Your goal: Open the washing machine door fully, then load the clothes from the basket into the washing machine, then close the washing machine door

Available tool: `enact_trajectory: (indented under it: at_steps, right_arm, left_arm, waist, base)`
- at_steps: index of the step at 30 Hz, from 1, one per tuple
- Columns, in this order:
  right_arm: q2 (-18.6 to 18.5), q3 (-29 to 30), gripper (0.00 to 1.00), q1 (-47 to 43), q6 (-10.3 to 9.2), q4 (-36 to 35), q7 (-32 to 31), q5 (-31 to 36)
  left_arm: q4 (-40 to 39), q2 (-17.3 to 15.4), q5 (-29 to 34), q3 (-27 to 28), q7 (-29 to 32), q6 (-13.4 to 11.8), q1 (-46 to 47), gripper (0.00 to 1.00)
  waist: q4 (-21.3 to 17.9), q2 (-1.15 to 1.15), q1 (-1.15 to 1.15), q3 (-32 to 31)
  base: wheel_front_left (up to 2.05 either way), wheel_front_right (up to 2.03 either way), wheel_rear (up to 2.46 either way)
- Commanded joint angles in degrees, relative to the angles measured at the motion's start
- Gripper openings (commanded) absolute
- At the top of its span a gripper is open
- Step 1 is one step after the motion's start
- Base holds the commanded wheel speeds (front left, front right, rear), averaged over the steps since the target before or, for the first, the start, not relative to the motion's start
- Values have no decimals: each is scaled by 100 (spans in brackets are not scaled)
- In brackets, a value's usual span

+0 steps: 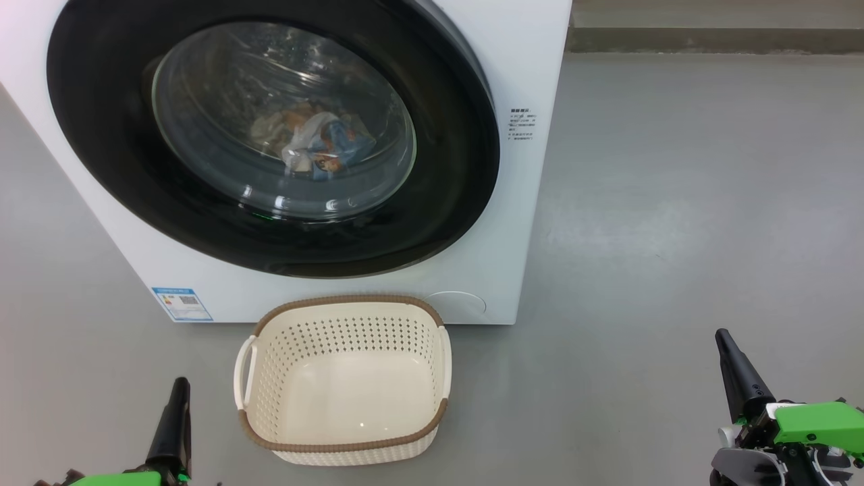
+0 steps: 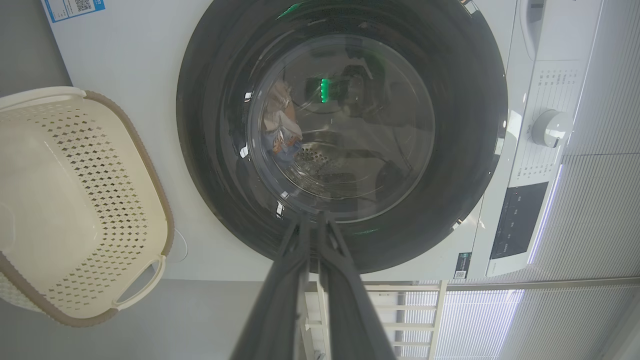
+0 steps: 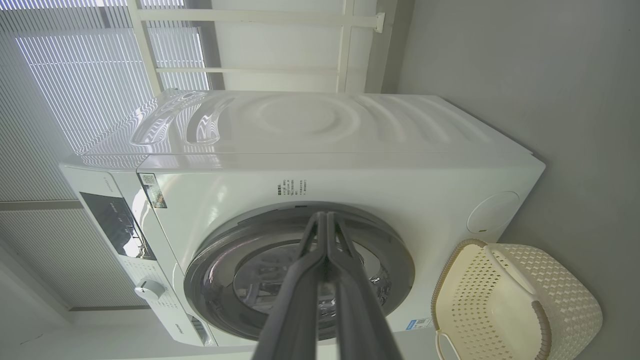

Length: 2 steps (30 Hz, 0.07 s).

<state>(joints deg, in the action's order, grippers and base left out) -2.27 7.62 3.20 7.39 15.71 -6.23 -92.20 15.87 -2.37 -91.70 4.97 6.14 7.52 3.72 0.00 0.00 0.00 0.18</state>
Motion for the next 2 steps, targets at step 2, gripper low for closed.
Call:
enact_trajectory:
  at_steps: [2]
  right_arm:
    - [-61, -104, 0, 299, 10, -168, -30, 9]
  left_arm:
    - [-184, -51, -48, 154, 34, -3, 246, 0]
  waist:
    - [0, 0, 0, 0]
  base:
    - [0, 0, 0]
